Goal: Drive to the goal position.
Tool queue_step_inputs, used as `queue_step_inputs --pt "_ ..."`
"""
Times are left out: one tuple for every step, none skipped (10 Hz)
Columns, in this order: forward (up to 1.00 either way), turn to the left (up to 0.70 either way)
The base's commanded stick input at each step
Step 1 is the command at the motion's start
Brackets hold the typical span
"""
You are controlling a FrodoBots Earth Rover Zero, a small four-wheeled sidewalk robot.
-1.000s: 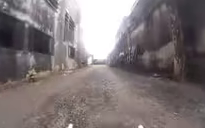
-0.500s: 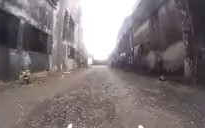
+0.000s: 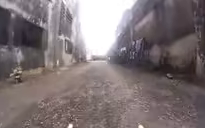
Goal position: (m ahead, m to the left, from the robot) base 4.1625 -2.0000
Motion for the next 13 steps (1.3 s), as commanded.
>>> queue_step_inputs --pt "0.70 0.00" --pt "0.70 0.00" --pt "0.70 0.00" --pt "0.70 0.00" --pt "0.70 0.00" --pt "0.70 0.00" --pt "0.70 0.00" --pt "0.70 0.00" --pt "0.70 0.00" --pt "0.70 0.00" --pt "0.70 0.00" --pt "0.70 0.00" --pt "0.70 0.00"
